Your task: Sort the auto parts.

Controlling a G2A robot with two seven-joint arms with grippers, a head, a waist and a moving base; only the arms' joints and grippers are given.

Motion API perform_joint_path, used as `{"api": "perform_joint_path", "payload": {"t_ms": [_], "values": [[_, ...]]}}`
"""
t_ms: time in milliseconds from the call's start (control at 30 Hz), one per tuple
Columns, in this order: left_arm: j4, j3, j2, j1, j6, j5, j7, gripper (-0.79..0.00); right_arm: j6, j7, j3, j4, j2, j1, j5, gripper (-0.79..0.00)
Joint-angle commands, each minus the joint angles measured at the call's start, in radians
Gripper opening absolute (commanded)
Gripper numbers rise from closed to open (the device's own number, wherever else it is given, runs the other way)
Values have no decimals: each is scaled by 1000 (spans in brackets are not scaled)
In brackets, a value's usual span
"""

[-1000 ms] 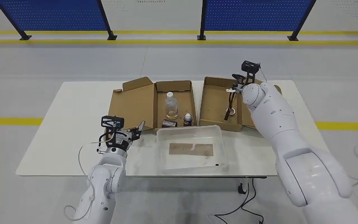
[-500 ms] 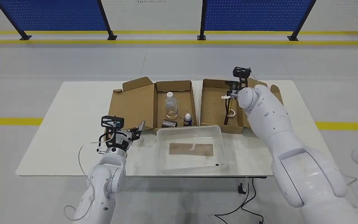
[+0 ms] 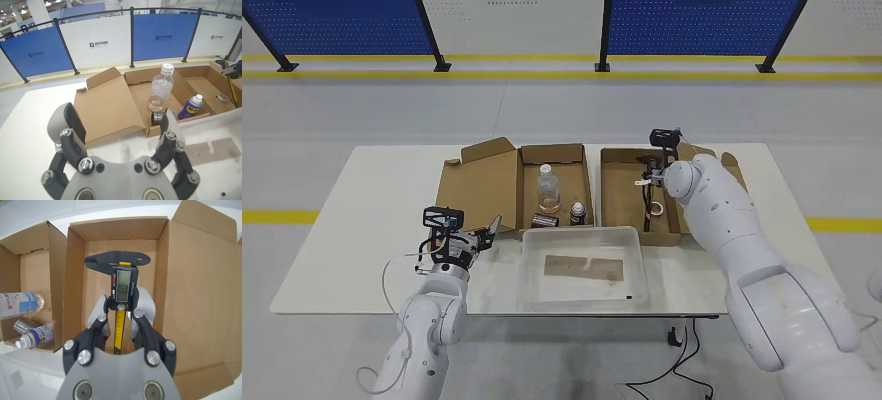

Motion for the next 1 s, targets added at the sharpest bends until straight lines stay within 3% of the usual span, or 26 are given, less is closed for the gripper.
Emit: {"api": "perform_joint_path", "payload": {"t_ms": [0, 67, 167, 233, 267, 567, 967], "values": [[0, 0, 0, 0, 0, 0, 0, 0, -4, 9, -6, 0, -2, 0, -10, -674], [0, 0, 0, 0, 0, 0, 0, 0, -13, 23, -6, 3, -3, 0, -9, -505], [0, 0, 0, 0, 0, 0, 0, 0, -22, 31, -10, 5, -5, 1, -15, -403], [0, 0, 0, 0, 0, 0, 0, 0, -26, 32, -10, 7, -6, 1, -14, -43], [0, 0, 0, 0, 0, 0, 0, 0, -28, 34, -10, 7, -6, 1, -14, 0], [0, 0, 0, 0, 0, 0, 0, 0, -59, 3, 15, 10, 3, 12, 28, 0], [0, 0, 0, 0, 0, 0, 0, 0, -198, -101, 78, -59, 47, 1, 111, 0]]}}
